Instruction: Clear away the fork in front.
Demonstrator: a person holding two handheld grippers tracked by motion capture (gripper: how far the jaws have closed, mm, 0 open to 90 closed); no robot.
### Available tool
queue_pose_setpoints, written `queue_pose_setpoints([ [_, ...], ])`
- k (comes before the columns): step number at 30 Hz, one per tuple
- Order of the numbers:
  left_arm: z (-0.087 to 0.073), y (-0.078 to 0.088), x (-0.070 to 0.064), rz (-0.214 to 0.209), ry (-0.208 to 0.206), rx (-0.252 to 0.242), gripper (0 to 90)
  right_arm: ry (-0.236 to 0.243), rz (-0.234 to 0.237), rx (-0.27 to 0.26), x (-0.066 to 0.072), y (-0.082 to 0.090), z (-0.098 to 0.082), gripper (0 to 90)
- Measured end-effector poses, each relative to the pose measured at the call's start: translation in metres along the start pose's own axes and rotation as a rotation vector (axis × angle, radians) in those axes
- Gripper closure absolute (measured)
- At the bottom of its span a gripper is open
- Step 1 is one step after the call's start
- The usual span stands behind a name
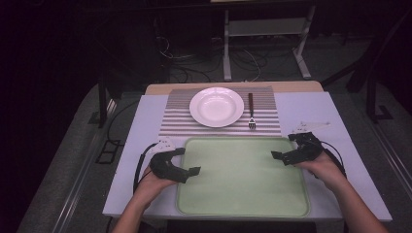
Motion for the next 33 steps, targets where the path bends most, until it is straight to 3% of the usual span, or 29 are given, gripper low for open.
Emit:
queue_pose_setpoints([
  [33,0.000,0.000,0.000,0.004,0.003,0.001,0.0,-0.023,-0.021,-0.024,-0.022,-0.011,0.042,0.2],
])
Point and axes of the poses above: each handheld gripper's, and its own axes: y roughly backward along the jaws, z roughly out of its top, x roughly to its left, the point moved 8 cm from there along -y, roughly forward along the jaws, and after that the axes turned 11 degrees about x, right-handed, at the moved point
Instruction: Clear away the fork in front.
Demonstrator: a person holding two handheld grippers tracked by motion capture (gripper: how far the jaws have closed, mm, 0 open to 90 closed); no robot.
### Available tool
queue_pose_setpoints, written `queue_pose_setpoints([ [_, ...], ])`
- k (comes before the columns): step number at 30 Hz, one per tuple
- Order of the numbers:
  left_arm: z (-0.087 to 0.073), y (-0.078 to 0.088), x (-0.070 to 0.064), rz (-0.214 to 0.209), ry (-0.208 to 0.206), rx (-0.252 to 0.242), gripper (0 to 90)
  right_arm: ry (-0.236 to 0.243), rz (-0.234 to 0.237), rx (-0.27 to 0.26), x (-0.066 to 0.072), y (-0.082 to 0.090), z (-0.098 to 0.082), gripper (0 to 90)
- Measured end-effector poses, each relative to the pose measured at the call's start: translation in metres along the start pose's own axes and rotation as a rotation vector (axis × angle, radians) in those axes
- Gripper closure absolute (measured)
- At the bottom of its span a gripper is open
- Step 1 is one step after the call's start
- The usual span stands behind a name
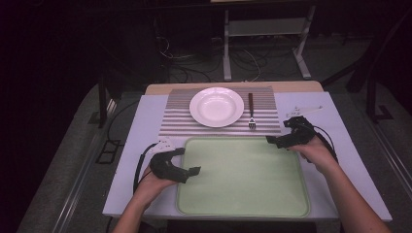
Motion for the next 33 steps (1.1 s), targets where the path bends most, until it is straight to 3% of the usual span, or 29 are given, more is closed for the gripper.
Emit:
queue_pose_setpoints([
  [24,0.000,0.000,0.000,0.001,0.000,-0.002,0.0,-0.016,-0.005,0.002,-0.010,-0.019,0.034,0.5],
  [33,0.000,0.000,0.001,0.002,0.000,-0.003,0.0,-0.038,-0.019,0.011,-0.017,-0.026,0.047,4.4],
])
Point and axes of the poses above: each handheld gripper's, and its own axes: y roughly backward along the jaws, z roughly out of its top, x roughly to its left, the point moved 8 cm from there along -y, roughly forward along the jaws, and after that the axes turned 11 degrees about x, right-handed, at the moved point
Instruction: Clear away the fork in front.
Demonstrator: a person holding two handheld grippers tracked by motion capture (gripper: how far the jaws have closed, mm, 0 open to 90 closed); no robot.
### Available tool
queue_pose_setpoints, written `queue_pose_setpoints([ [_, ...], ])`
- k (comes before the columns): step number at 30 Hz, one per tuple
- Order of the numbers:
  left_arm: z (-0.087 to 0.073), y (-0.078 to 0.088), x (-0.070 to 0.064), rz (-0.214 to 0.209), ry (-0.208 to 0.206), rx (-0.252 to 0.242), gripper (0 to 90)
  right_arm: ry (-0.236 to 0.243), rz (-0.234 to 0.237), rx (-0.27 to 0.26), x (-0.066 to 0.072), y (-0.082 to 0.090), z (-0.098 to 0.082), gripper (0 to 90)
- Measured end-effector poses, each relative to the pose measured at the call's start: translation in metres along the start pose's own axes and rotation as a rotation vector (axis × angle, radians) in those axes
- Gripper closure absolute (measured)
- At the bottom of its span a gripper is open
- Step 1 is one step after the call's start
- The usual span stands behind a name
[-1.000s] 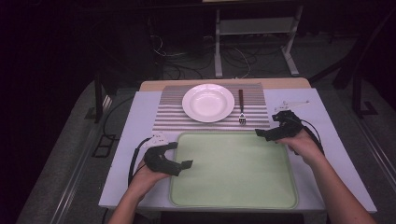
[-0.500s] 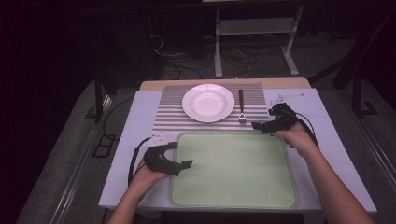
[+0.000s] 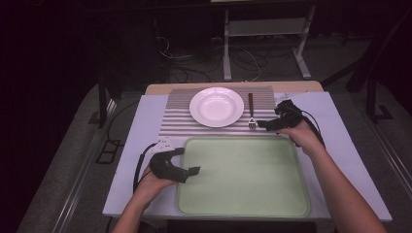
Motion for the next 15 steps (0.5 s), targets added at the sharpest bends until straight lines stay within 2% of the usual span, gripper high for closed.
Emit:
queue_pose_setpoints([
  [15,0.000,0.000,-0.001,-0.001,-0.001,-0.001,0.0,-0.062,-0.049,0.026,-0.019,-0.017,0.019,8.7],
])
Point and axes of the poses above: each handheld gripper's, and its own axes: y roughly backward along the jaws, z roughly out of its top, x roughly to its left, the point moved 8 cm from there along -y, roughly forward along the jaws, and after that the axes turned 11 degrees about x, right-handed, at the moved point
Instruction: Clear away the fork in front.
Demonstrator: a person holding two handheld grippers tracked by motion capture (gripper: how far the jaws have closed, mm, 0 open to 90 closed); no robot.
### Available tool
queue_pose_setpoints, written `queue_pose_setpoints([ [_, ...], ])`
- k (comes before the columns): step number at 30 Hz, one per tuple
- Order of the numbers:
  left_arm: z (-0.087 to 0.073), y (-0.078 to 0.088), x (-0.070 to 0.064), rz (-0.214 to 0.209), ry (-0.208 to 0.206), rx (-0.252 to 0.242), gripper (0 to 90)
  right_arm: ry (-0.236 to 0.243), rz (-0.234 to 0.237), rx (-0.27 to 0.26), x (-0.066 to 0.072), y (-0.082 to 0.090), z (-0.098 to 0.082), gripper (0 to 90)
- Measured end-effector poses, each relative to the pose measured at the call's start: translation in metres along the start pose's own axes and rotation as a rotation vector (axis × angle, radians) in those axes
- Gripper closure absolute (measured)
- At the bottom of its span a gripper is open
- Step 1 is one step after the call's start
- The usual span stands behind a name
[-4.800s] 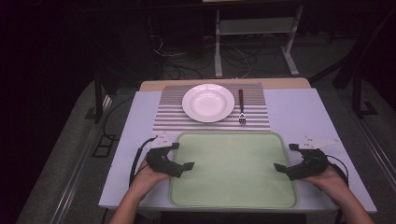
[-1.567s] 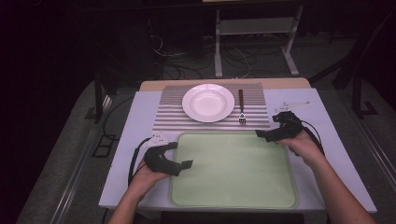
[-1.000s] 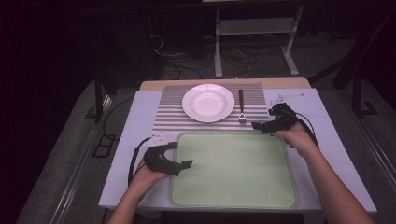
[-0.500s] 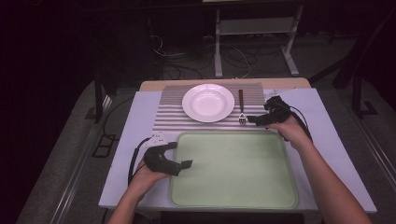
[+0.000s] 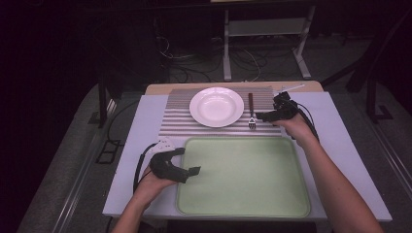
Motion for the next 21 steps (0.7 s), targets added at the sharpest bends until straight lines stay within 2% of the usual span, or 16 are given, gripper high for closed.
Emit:
queue_pose_setpoints([
  [5,0.000,0.000,0.000,0.002,0.000,-0.001,0.0,-0.006,-0.008,0.013,-0.002,-0.006,0.007,9.8],
  [8,0.000,0.001,0.000,0.001,0.001,-0.002,0.0,0.001,-0.008,0.017,-0.001,-0.010,0.011,14.1],
  [13,0.000,0.001,0.000,0.000,0.002,-0.004,0.0,-0.003,-0.023,0.046,-0.004,-0.017,0.017,14.9],
  [21,0.001,0.001,-0.001,-0.001,0.004,-0.007,0.0,-0.008,-0.042,0.088,-0.006,-0.029,0.025,25.9],
])
Point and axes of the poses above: each handheld gripper's, and its own axes: y roughly backward along the jaws, z roughly out of its top, x roughly to its left, the point moved 8 cm from there along -y, roughly forward along the jaws, and after that the axes turned 11 degrees about x, right-handed, at the moved point
